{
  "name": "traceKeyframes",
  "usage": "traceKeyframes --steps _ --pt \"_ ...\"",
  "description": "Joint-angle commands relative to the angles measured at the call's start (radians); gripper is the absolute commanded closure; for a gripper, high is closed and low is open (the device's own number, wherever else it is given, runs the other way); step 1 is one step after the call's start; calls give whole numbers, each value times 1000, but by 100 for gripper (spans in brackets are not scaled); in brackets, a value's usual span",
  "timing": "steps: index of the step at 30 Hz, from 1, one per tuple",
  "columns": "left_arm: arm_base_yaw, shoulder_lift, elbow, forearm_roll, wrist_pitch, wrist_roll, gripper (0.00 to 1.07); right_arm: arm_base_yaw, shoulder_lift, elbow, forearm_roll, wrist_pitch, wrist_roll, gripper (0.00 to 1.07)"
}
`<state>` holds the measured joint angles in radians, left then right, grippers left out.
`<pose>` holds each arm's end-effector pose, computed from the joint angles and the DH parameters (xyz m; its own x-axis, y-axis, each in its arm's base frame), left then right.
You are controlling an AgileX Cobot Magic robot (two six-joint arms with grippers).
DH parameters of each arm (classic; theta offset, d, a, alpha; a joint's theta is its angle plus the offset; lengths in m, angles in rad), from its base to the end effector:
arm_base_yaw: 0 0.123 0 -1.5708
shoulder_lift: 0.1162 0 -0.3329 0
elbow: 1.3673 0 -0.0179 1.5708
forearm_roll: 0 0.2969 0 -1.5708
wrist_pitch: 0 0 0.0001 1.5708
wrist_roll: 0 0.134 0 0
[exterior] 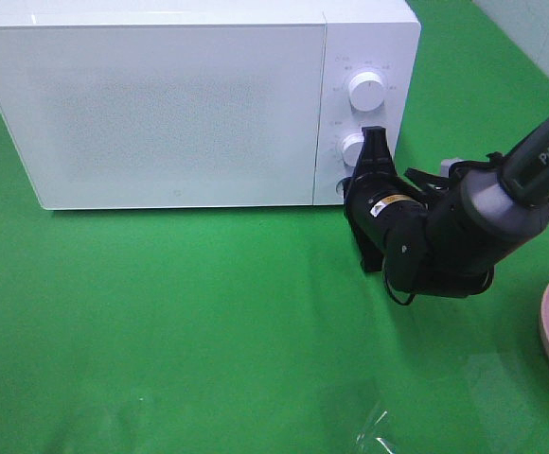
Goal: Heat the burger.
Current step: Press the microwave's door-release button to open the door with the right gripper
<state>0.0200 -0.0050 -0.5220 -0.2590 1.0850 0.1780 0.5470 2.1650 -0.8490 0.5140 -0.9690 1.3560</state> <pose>0.0192 -0.0300 0.2881 -0.4300 0.0449 -0.9017 0.2077 0.9769 -0.0504 0.4122 0.1875 0.0624 -0.1211 0.9919 -0.0396 0.2860 0.0731 0.9554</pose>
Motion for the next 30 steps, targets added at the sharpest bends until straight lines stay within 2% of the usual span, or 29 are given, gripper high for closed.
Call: traceKeyframes --steps 1,7,17,30 --pt "1 -17 -3 -4 -8 0 9 -15 -13 -25 0 -211 0 107" --pt "1 -17 -3 -4 -8 0 9 -15 -12 -56 10 -230 -8 107" --pt "1 -17 -3 -4 -8 0 9 -15 77 -184 27 -243 -45 107" --pt "1 -17 -3 -4 -8 0 9 -15 80 -188 30 -245 -58 107"
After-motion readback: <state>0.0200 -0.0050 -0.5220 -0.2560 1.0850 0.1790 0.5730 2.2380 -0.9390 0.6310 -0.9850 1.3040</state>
